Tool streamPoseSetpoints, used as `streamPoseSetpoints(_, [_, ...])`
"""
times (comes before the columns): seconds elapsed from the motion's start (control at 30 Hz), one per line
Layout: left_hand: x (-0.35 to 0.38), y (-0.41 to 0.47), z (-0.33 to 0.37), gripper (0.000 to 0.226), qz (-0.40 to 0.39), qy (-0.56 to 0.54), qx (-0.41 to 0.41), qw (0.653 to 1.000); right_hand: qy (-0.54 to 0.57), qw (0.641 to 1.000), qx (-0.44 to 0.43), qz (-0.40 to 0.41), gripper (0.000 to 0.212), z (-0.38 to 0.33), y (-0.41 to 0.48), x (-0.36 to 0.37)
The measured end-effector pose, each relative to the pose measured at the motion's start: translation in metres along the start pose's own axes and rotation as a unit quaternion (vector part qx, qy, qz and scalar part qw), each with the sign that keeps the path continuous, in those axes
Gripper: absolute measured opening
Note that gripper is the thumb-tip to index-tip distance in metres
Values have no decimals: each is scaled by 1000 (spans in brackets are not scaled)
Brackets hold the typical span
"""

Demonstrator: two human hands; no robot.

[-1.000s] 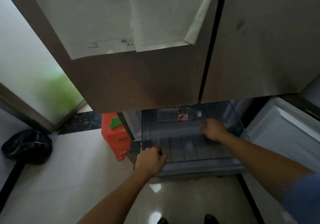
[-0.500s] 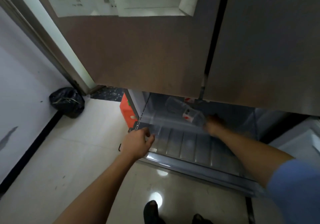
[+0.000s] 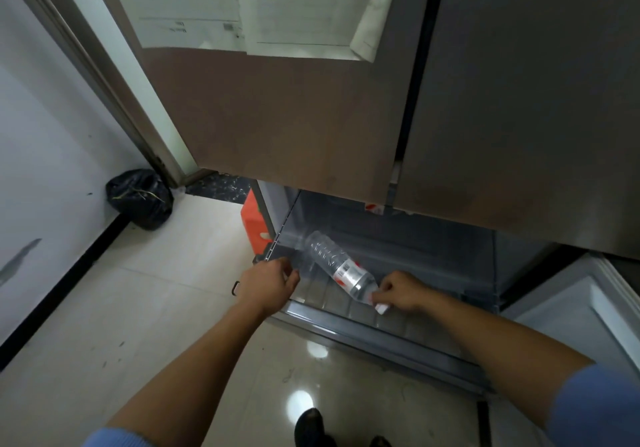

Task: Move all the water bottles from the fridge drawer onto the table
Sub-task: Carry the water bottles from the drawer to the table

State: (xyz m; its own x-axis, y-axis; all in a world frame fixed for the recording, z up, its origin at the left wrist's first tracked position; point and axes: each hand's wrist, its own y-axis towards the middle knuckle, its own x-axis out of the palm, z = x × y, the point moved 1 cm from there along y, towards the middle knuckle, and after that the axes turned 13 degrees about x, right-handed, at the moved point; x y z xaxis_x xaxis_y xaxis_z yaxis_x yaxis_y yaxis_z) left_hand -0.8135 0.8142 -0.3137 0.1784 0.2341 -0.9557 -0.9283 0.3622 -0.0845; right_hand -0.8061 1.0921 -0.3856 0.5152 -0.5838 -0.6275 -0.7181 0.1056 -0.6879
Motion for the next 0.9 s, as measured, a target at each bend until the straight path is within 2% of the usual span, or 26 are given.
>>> streamPoseSetpoints(0.07, [2,2,-2,29,-3,2,6,1000,98,995,-10,36,38,2,14,-16])
streamPoseSetpoints(0.1, [4,4,-3,29,-4,3,11,1000,115,990,2,83,38,6,25,-29])
streamPoseSetpoints(0.17, [7,6,-5,28,-7,15,20,1000,63,979,50,187,50,18,50,-55])
streamPoseSetpoints(0.23, [11,9,-10,28,-10,30,31,999,45,966,65,248,66,30,79,-73])
streamPoseSetpoints(0.33, [11,15,-12,30,-20,46,55,997,80,957,26,277,74,30,120,-83])
streamPoseSetpoints(0.43, [9,22,-8,30,-40,51,72,995,74,950,-6,304,68,17,150,-83])
streamPoseSetpoints(0.53, [10,25,-8,33,-72,28,74,994,68,939,8,338,58,13,159,-77])
streamPoseSetpoints(0.6, [11,25,-11,32,-77,28,75,994,55,938,-6,343,52,13,153,-72])
streamPoseSetpoints(0.7, [11,26,-11,32,-96,17,82,992,51,951,-27,303,50,11,132,-59])
streamPoseSetpoints(0.8, [8,30,-5,31,-124,25,96,987,9,962,38,269,45,9,102,-47])
streamPoseSetpoints(0.9, [8,38,11,31,-140,55,138,979,-16,972,72,224,52,15,66,-42])
